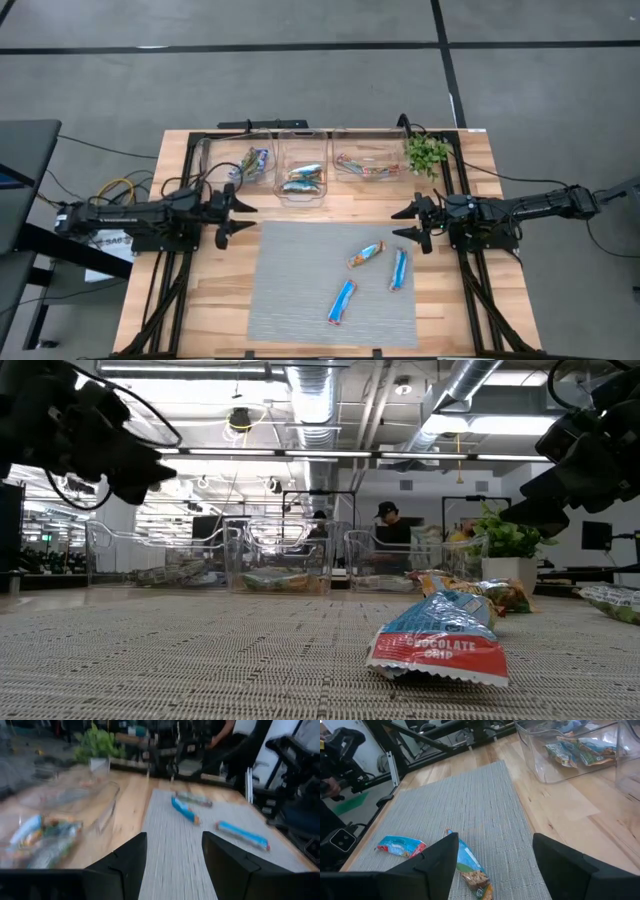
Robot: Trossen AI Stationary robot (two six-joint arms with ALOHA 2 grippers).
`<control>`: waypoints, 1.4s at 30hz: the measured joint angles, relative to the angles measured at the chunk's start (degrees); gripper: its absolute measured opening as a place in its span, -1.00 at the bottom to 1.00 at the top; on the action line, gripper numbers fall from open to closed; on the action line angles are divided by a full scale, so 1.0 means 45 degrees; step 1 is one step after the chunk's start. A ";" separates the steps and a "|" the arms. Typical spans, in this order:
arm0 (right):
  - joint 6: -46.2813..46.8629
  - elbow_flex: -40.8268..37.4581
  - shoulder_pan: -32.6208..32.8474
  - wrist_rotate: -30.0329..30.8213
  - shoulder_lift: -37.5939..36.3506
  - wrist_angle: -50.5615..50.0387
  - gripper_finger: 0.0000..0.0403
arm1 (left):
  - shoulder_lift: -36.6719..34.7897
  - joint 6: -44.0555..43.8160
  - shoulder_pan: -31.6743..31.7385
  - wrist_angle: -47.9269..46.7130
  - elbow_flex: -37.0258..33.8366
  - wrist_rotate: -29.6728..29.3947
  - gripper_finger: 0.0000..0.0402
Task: Pick and place Granola Bars by type
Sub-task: Put the red granola bar into the right transparent bin
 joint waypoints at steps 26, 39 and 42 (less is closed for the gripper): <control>0.0000 0.0000 -0.0005 0.0001 -0.0005 -0.0002 0.24 | -0.2322 0.0414 0.0010 -0.1407 -0.0030 -0.0892 -0.09; -0.0094 0.0000 -0.0004 0.0008 -0.0005 -0.0002 0.24 | -0.2322 0.0400 0.0010 -0.1407 -0.0044 -0.0895 -0.09; -0.3019 0.0000 -0.0083 0.0263 -0.0001 -0.0141 0.24 | -0.2322 0.0400 0.0010 -0.1407 -0.0049 -0.0898 -0.09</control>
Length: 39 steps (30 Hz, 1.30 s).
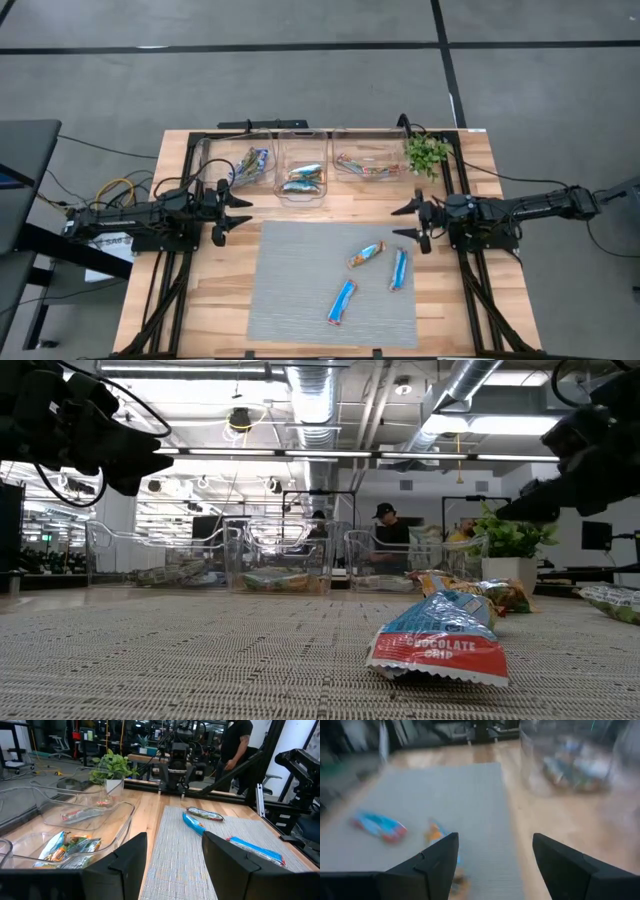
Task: Pick and place Granola Bars by type
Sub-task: Put the red granola bar into the right transparent bin
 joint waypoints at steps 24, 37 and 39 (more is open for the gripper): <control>0.7705 0.7098 0.0253 0.0083 0.5423 -0.1947 0.24 | 0.0000 -0.0005 0.0000 0.0005 -0.0005 -0.0002 -0.09; 0.3229 1.1929 0.2949 -0.0499 1.1562 -0.3769 0.24 | 0.0000 -0.0005 0.0000 0.0005 -0.0005 -0.0001 -0.09; 0.2220 1.2503 0.3355 -0.0534 1.2216 -0.4340 0.24 | 0.0000 -0.0005 0.0000 0.0005 -0.0005 -0.0002 -0.09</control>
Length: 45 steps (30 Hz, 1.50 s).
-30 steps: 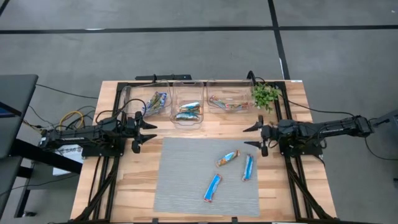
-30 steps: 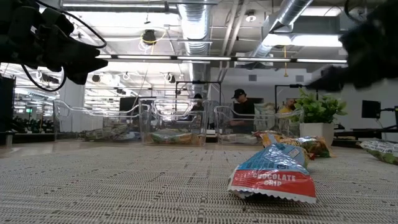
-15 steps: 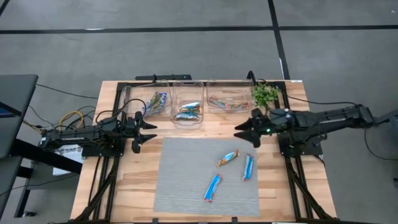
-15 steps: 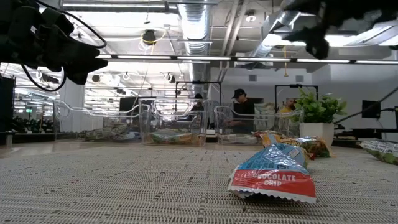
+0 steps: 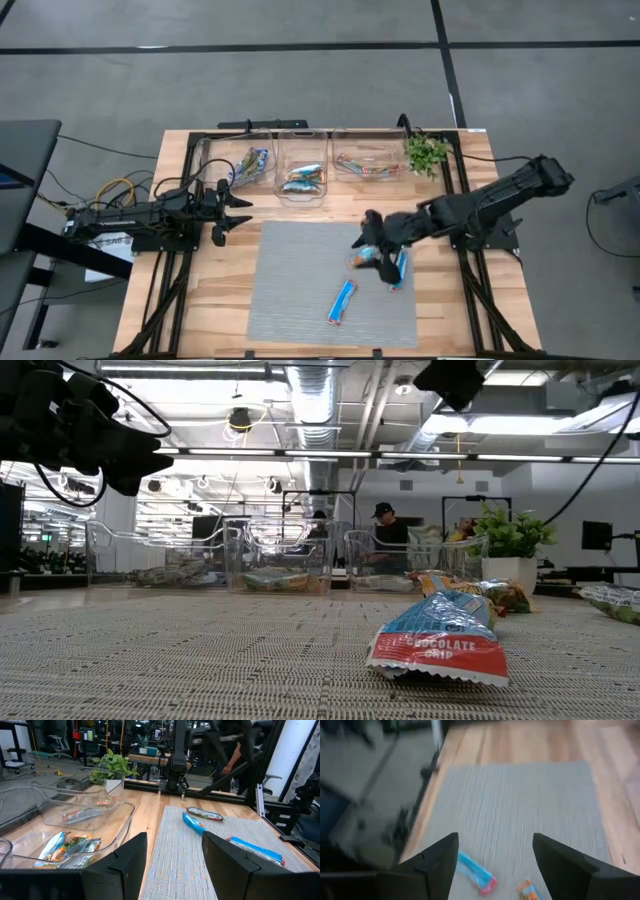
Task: Pick and place Granola Bars by type
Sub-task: Put the red granola bar into the right transparent bin
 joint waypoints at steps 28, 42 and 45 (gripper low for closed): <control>-0.6875 0.5388 0.2502 0.0344 0.7054 -0.5501 0.24 | 0.0010 0.0000 -0.0001 -0.0002 0.0000 0.0000 -0.09; -0.9023 0.6562 0.2571 0.0330 0.9450 -0.4652 0.24 | 0.0010 0.0000 -0.0004 0.0000 0.0000 0.0000 -0.09; -0.9417 0.6537 0.2576 0.0297 0.9533 -0.4540 0.24 | 0.0010 0.0000 -0.0003 0.0000 0.0000 0.0000 -0.09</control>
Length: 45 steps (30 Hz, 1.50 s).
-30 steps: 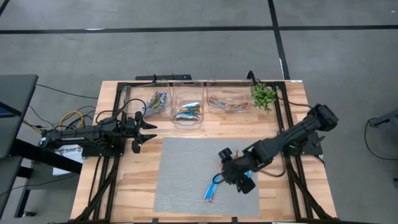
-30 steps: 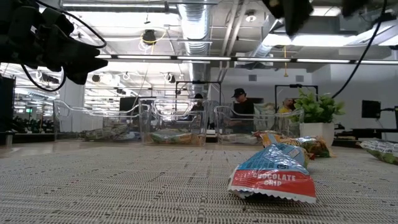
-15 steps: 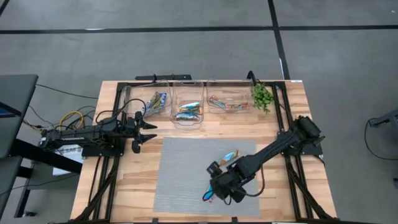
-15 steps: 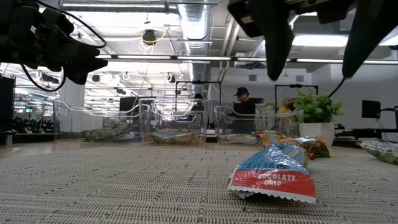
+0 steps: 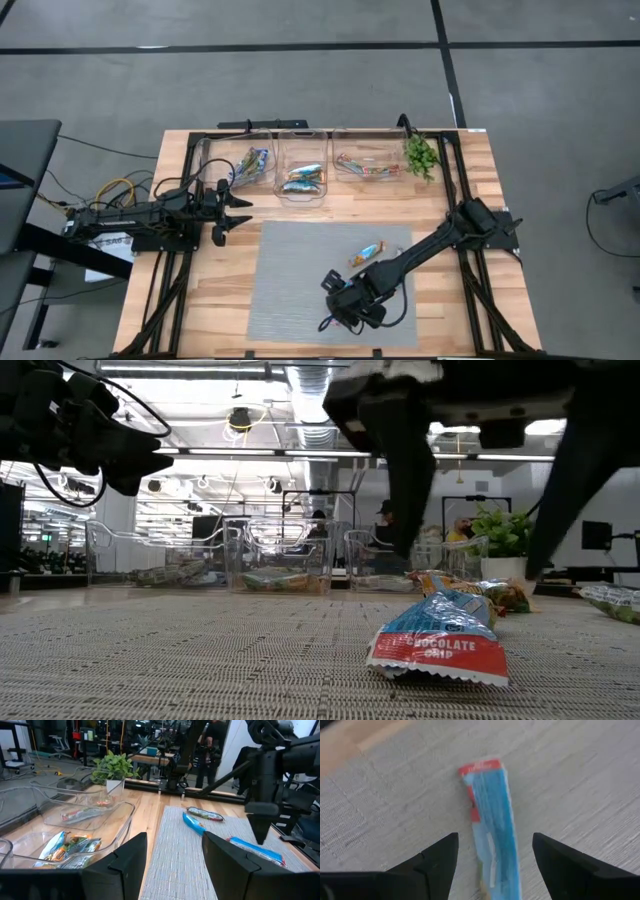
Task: Pick and place Granola Bars by type
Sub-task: Put the red granola bar into the right transparent bin
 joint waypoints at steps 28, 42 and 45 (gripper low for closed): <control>0.1030 -0.0024 -0.0346 0.0451 0.0939 0.1309 -0.81 | 0.0000 0.0000 -0.0002 0.0000 0.0000 0.0000 -0.09; 0.8190 -0.0015 -0.2049 0.0393 -0.2717 0.5589 -0.91 | -0.0005 0.0000 -0.0002 0.0004 0.0000 -0.0004 -0.09; 0.9249 -0.0015 -0.2633 0.0422 -0.3344 0.6779 -0.89 | -0.0005 0.0000 -0.0002 0.0000 -0.0004 -0.0001 -0.09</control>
